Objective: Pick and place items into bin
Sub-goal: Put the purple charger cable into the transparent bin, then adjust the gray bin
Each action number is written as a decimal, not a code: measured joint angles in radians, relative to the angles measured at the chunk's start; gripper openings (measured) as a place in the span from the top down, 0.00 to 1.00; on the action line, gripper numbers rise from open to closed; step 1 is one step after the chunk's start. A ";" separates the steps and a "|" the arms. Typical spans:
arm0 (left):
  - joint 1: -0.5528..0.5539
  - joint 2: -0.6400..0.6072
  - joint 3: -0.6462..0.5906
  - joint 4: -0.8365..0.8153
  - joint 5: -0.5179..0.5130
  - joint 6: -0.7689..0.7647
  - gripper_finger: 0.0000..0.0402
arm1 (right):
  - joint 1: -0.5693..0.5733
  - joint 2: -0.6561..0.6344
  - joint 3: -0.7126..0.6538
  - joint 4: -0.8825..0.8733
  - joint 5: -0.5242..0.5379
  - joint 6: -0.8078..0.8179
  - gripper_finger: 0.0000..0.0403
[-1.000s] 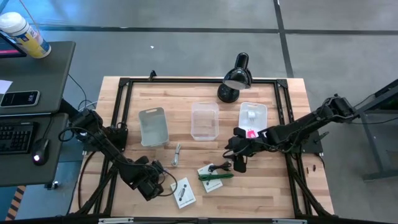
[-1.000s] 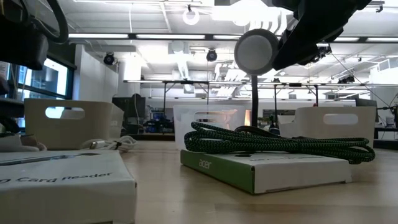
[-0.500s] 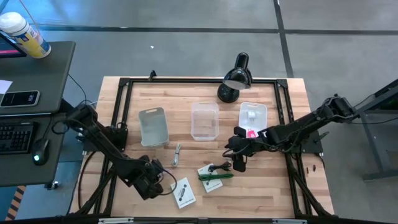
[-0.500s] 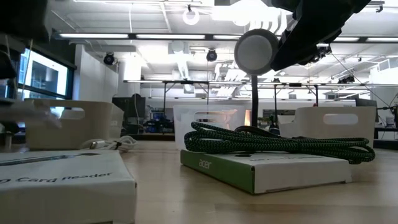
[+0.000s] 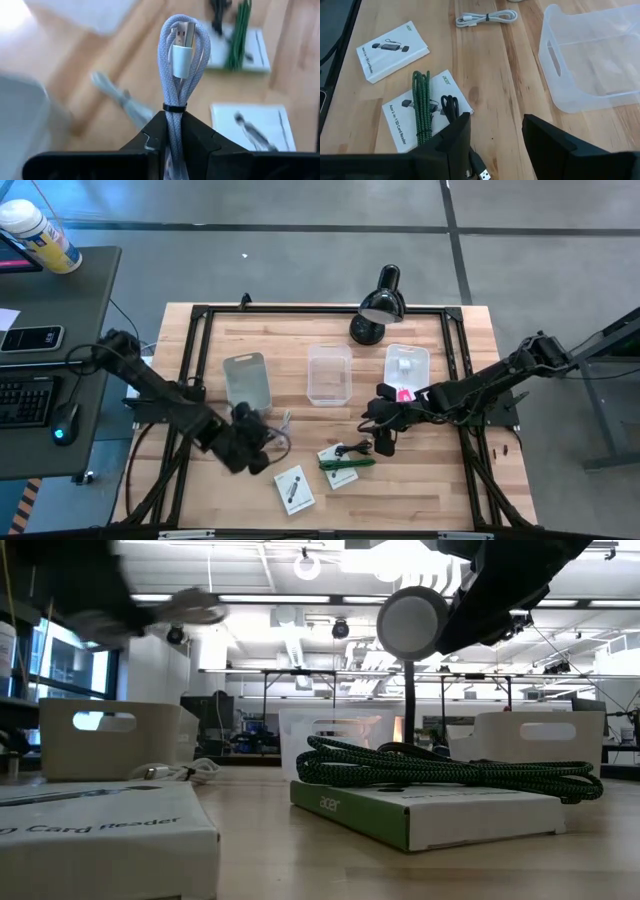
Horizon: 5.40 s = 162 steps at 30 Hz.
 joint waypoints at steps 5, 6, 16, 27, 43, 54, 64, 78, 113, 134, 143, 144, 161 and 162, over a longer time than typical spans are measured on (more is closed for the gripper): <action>0.164 -0.013 0.000 0.126 -0.003 0.290 0.91 | 0.000 0.000 0.000 0.000 0.000 0.029 0.58; 0.200 -0.013 0.000 0.156 0.008 0.350 0.91 | 0.000 0.000 0.000 0.001 0.000 0.032 0.58; 0.547 -0.012 0.000 0.431 0.142 0.796 0.91 | 0.000 0.000 0.000 0.003 0.062 0.084 0.58; 0.784 0.073 0.000 0.560 0.358 0.931 0.91 | 0.000 0.000 0.000 0.011 0.142 0.128 0.58; 0.801 0.316 0.000 0.781 0.451 0.921 0.91 | 0.001 0.000 0.000 0.018 0.180 0.173 0.58; 0.801 0.330 0.000 0.795 0.453 0.920 0.91 | 0.001 0.000 0.000 0.018 0.180 0.188 0.58; 0.801 0.330 0.000 0.796 0.452 0.922 0.85 | 0.001 0.000 0.000 0.018 0.180 0.189 0.58; 0.801 0.308 0.000 0.791 0.617 0.918 0.77 | 0.001 0.000 0.000 0.017 0.175 0.191 0.58; 0.388 0.112 0.000 0.060 0.717 0.751 0.85 | 0.001 0.000 0.000 -0.069 0.043 0.184 0.58; 0.357 0.120 0.000 0.208 0.508 0.401 0.85 | 0.001 0.000 0.000 -0.069 0.044 0.153 0.58; 0.249 0.141 0.000 0.142 0.367 0.089 0.83 | 0.001 0.000 0.000 -0.114 -0.004 0.069 0.58; 0.244 0.146 0.000 0.140 0.355 0.060 0.82 | 0.001 0.000 0.000 -0.122 -0.007 0.055 0.58; 0.243 0.288 0.002 0.132 0.281 -0.172 0.48 | 0.001 0.000 0.000 -0.148 -0.049 -0.083 0.58; 0.242 0.294 0.002 0.130 0.276 -0.176 0.47 | 0.001 0.000 0.000 -0.148 -0.048 -0.083 0.58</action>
